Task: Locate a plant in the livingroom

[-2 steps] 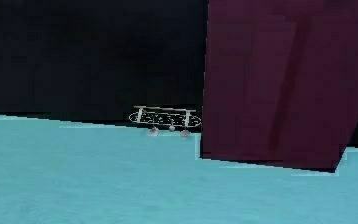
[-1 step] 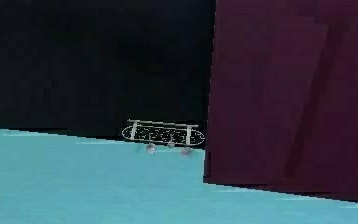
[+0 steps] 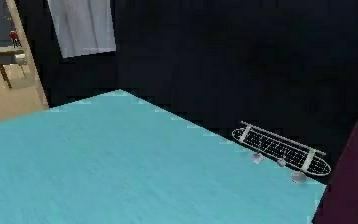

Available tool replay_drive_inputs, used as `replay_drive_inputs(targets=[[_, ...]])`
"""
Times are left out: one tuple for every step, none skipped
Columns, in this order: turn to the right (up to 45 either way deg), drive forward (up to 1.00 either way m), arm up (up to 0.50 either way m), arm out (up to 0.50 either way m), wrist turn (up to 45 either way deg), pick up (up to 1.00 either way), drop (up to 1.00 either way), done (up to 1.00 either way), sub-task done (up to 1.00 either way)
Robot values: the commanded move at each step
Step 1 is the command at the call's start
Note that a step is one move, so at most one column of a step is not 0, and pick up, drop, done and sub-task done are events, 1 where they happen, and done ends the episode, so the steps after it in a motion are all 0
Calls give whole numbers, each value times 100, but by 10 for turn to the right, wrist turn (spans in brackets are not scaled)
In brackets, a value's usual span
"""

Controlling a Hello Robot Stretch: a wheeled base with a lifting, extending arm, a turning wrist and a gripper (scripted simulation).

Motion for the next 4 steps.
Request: replay_drive_inputs(targets=[[0, 55, 0, 0, 0, 0, 0, 0, 0], [-420, 0, 0, 0, 0, 0, 0, 0, 0], [0, 80, 0, 0, 0, 0, 0, 0, 0], [-90, 0, 0, 0, 0, 0, 0, 0, 0]])
